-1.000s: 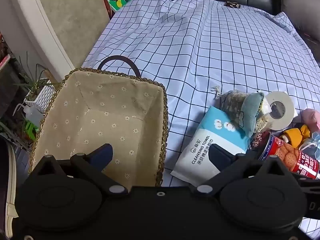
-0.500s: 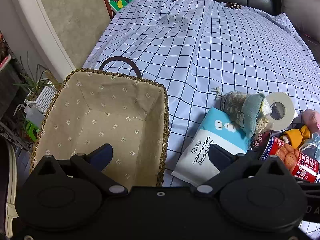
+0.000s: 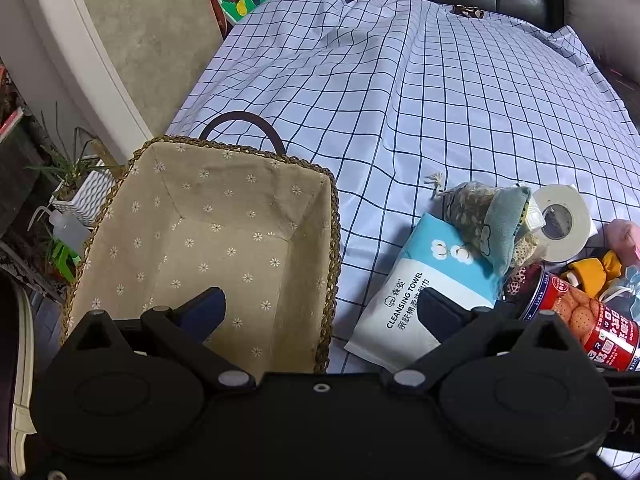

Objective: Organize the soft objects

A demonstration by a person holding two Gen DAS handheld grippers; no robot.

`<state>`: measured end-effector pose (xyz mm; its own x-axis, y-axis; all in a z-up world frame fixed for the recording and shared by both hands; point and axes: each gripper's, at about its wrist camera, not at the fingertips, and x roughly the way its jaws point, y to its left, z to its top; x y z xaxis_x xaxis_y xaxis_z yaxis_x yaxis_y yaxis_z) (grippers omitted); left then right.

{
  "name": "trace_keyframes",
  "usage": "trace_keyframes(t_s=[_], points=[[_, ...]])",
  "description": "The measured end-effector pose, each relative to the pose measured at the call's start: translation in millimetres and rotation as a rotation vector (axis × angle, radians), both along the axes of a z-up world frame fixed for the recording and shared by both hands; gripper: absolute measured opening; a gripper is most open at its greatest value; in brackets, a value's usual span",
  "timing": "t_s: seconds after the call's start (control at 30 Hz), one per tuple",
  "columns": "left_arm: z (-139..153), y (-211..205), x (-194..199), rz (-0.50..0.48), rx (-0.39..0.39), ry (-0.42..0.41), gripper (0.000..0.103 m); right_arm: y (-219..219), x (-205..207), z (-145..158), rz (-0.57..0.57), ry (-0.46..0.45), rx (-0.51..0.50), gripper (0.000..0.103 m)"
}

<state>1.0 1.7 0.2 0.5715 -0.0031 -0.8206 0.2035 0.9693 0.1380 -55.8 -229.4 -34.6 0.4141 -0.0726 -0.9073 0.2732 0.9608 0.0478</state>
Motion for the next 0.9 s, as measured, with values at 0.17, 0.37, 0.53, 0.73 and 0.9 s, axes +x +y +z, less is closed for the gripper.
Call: trace_keyframes(t_s=[0.17, 0.37, 0.53, 0.73, 0.9], points=[[0.4, -0.2, -0.5, -0.001, -0.001, -0.002, 0.099, -0.1, -0.3, -1.0, 0.001, 0.003, 0.002, 0.102], [-0.2, 0.4, -1.0, 0.0, -0.001, 0.001, 0.099, 0.6, -0.1, -0.3, 0.009, 0.01, 0.004, 0.102], [0.1, 0.2, -0.9, -0.001, -0.002, 0.002, 0.099, 0.0, 0.2, -0.1, 0.01, 0.013, 0.005, 0.102], [0.5, 0.6, -0.8, 0.0, -0.001, 0.002, 0.099, 1.3, -0.3, -0.7, 0.014, 0.016, 0.006, 0.102], [0.5, 0.8, -0.9, 0.0, -0.002, 0.003, 0.099, 1.4, 0.0, -1.0, 0.014, 0.016, 0.005, 0.102]])
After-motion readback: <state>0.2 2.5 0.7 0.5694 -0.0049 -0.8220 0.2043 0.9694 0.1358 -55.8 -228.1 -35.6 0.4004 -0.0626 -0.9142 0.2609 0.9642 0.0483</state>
